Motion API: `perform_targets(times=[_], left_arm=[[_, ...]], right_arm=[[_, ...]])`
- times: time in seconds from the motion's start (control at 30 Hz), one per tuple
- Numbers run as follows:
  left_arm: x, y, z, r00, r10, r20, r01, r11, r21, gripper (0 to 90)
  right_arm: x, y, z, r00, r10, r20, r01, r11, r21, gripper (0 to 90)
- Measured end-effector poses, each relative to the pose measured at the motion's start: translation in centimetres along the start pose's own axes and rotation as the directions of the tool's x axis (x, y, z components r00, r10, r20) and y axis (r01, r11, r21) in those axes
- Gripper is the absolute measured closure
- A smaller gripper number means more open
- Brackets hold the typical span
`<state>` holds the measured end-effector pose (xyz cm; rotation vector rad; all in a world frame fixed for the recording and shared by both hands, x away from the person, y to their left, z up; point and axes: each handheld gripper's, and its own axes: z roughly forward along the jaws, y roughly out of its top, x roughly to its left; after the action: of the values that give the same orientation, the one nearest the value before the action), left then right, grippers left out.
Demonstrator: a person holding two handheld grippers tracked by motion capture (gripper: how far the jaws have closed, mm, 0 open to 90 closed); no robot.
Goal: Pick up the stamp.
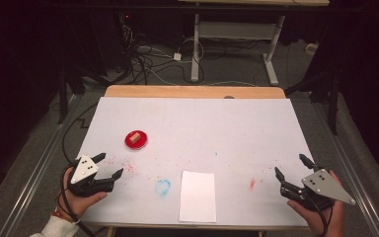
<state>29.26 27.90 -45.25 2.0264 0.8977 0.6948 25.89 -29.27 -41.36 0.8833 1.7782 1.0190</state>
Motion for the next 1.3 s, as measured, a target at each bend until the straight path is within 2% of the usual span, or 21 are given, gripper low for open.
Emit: perform_targets(times=[0.2, 0.23, 0.33, 0.37, 0.47, 0.63, 0.87, 0.93, 1.03, 1.13, 1.23, 1.3], left_arm=[[-0.1, -0.2, 0.2, 0.9999, -0.006, -0.009, 0.006, 0.9999, 0.016, 20.9], [0.1, -0.1, 0.1, 0.9998, -0.02, 0.002, 0.02, 0.9997, 0.012, 21.0], [0.5, 0.1, 0.2, 0.9986, -0.05, 0.018, 0.05, 0.9987, 0.01, 21.0], [0.6, 0.5, 0.3, 0.9987, -0.051, 0.006, 0.051, 0.9981, 0.034, 20.9], [0.8, 1.0, 0.1, 0.9979, -0.06, 0.024, 0.059, 0.997, 0.051, 20.8], [1.4, 2.0, 0.1, 0.9969, -0.076, 0.021, 0.074, 0.9949, 0.068, 20.8], [2.1, 3.9, 0.8, 0.998, -0.048, 0.039, 0.043, 0.9915, 0.123, 21.2], [2.3, 4.7, 1.3, 0.9971, -0.044, 0.063, 0.035, 0.989, 0.144, 21.8], [2.6, 5.3, 1.7, 0.9971, -0.043, 0.062, 0.033, 0.987, 0.157, 21.9], [3.2, 6.1, 2.4, 0.9958, -0.058, 0.072, 0.044, 0.9834, 0.176, 21.8], [3.7, 7.3, 3.3, 0.9948, -0.048, 0.089, 0.028, 0.9757, 0.217, 22.4], [3.9, 7.6, 3.6, 0.9935, -0.056, 0.099, 0.032, 0.973, 0.229, 26.0]], right_arm=[[0.3, -0.1, 1.0, 0.9987, 0.035, -0.038, -0.034, 0.999, 0.017, 23.3], [0.4, -0.1, 1.1, 0.9985, 0.036, -0.041, -0.035, 0.999, 0.02, 23.4], [0.4, -0.3, 1.3, 0.999, 0.024, -0.037, -0.022, 0.999, 0.036, 23.5], [0.4, -0.4, 1.3, 0.9993, 0.017, -0.033, -0.016, 0.999, 0.044, 23.8], [0.5, -0.4, 1.2, 0.9995, 0.021, -0.025, -0.019, 0.999, 0.046, 24.0], [0.7, -0.3, 1.4, 0.9992, 0.016, -0.037, -0.014, 0.999, 0.05, 24.0], [1.0, -0.3, 2.2, 0.9974, 0.014, -0.071, -0.01, 0.999, 0.05, 23.9], [1.2, -0.3, 2.4, 0.9976, 0.014, -0.068, -0.01, 0.998, 0.056, 23.9], [1.3, -0.2, 2.5, 0.9975, 0.006, -0.07, -0.002, 0.998, 0.057, 23.9], [1.5, -0.2, 2.6, 0.9975, 0.003, -0.071, 0.002, 0.998, 0.063, 23.9], [1.6, -0.3, 2.7, 0.9976, -0.006, -0.069, 0.011, 0.997, 0.072, 23.9], [1.6, -0.4, 2.8, 0.9978, -0.011, -0.066, 0.017, 0.996, 0.082, 24.1]])
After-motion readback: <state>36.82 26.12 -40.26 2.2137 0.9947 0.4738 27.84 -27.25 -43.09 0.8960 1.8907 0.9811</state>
